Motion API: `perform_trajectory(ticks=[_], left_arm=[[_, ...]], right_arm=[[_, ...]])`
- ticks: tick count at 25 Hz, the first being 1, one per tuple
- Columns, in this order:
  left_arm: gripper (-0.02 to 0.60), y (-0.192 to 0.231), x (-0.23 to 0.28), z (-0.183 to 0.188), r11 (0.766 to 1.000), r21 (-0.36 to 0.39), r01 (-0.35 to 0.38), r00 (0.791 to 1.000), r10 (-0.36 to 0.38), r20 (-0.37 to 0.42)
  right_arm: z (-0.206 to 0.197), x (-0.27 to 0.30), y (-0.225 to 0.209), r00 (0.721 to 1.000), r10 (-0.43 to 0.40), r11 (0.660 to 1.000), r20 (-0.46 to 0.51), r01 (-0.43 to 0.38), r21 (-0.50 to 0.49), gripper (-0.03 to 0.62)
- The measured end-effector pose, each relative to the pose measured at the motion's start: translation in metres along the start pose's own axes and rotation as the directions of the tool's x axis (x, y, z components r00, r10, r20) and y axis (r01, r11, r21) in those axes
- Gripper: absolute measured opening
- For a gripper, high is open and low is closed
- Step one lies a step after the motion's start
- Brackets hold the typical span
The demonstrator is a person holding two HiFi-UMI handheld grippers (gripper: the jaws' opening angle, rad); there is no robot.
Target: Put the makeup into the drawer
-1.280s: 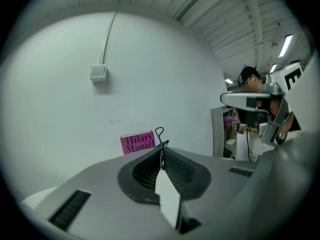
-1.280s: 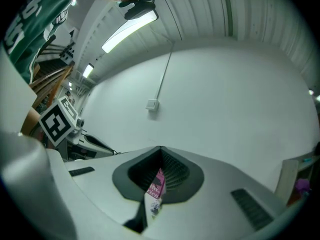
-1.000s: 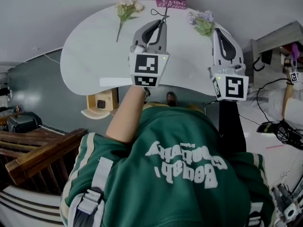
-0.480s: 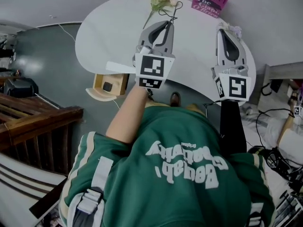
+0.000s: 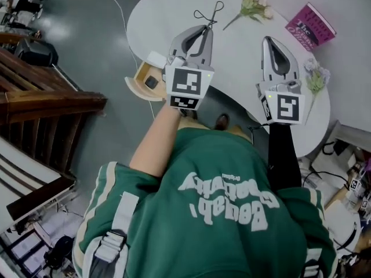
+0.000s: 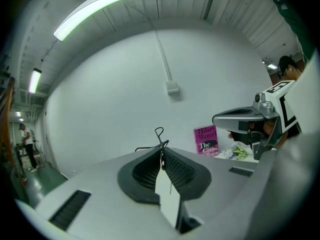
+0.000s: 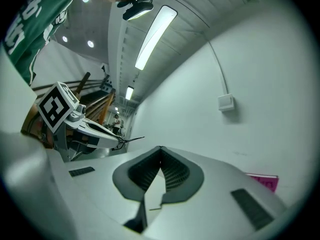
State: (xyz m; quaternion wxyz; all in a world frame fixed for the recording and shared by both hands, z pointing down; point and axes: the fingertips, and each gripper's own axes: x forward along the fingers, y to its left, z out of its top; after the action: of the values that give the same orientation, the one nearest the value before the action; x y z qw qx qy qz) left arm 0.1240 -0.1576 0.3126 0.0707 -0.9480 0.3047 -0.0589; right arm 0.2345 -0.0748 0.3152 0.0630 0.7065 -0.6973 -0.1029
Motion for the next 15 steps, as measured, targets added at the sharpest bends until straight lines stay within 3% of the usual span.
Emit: perform_trajectory(ticks=[7, 15], left_arm=[[0.035, 0.077, -0.046, -0.018, 0.983, -0.002, -0.182, 0.982, 0.182, -0.048], [0.035, 0.153, -0.114, -0.040, 0.927, -0.008, -0.375, 0.922, 0.372, -0.109]], right_arm=[[0.011, 0.061, 0.077, 0.980, 0.194, 0.980, 0.042, -0.195, 0.029, 0.009], [0.025, 0.111, 0.167, 0.921, 0.382, 0.920, 0.081, -0.387, 0.058, 0.009]])
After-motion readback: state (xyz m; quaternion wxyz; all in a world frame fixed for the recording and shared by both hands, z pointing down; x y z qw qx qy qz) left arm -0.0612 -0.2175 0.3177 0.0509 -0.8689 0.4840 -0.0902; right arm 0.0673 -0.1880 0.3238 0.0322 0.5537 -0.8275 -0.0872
